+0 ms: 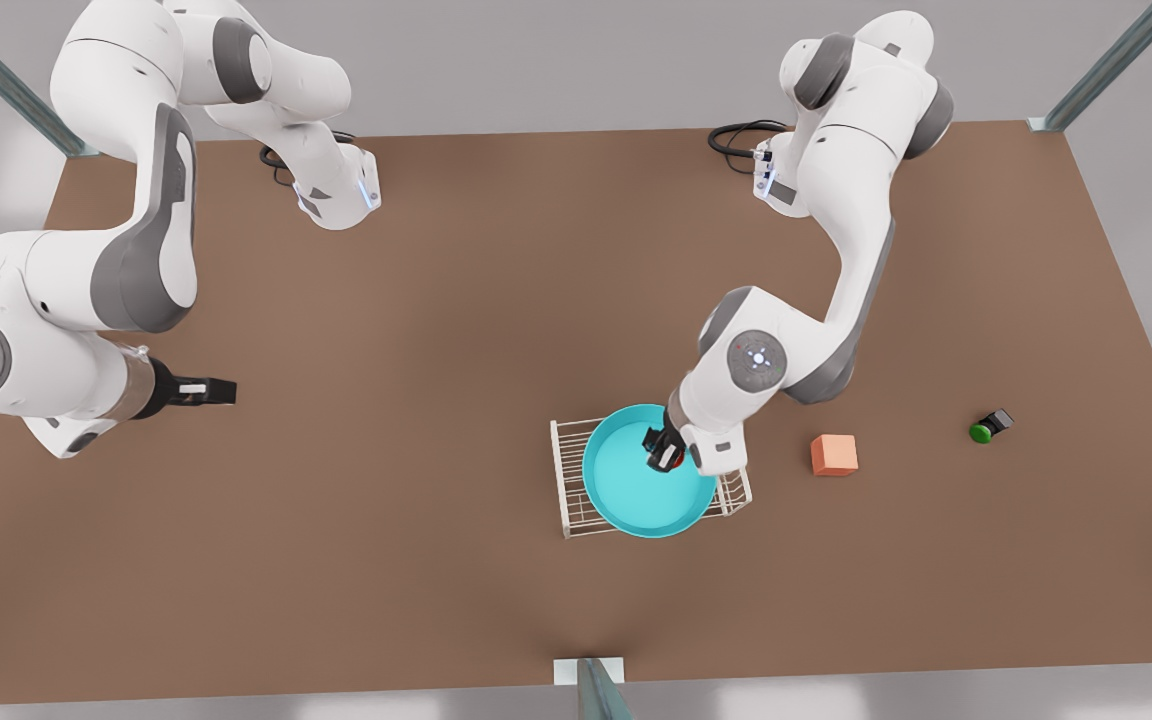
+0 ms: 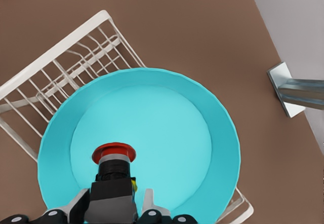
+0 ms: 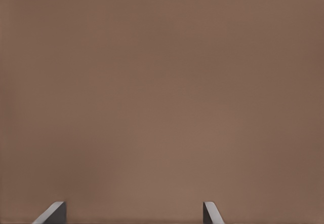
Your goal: Place the plate on the shelf with right arm and place the red button switch in the plate with left arm
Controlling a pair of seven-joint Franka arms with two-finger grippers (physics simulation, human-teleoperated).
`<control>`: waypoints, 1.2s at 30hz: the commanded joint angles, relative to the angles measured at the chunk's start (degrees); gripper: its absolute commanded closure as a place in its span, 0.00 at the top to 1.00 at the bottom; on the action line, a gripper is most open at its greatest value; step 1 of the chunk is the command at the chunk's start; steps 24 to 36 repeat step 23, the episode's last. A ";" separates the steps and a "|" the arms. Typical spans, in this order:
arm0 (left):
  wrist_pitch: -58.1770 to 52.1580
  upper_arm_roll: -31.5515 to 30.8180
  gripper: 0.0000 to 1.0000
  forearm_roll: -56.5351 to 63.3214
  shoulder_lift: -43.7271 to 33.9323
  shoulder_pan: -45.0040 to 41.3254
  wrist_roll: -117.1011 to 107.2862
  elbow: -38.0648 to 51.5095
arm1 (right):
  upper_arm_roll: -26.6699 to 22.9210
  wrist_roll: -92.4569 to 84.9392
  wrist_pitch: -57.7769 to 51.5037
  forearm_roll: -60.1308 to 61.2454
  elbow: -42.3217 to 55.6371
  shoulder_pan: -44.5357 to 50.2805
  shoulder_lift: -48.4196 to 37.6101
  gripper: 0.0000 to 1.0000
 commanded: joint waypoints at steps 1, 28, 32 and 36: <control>0.77 -0.02 1.00 2.33 -0.12 -0.08 -15.09 0.02 | -0.16 -4.38 0.11 0.03 0.03 -0.01 -0.08 1.00; -9.34 1.12 1.00 3.92 -18.05 29.10 77.90 -15.97 | 0.36 -4.29 -0.06 0.12 0.03 -0.28 0.19 1.00; -9.34 1.12 1.00 3.92 -18.05 29.10 77.90 -15.97 | 0.36 -4.29 -0.06 0.12 0.03 -0.28 0.19 1.00; -9.34 1.12 1.00 3.92 -18.05 29.10 77.90 -15.97 | 0.36 -4.29 -0.06 0.12 0.03 -0.28 0.19 1.00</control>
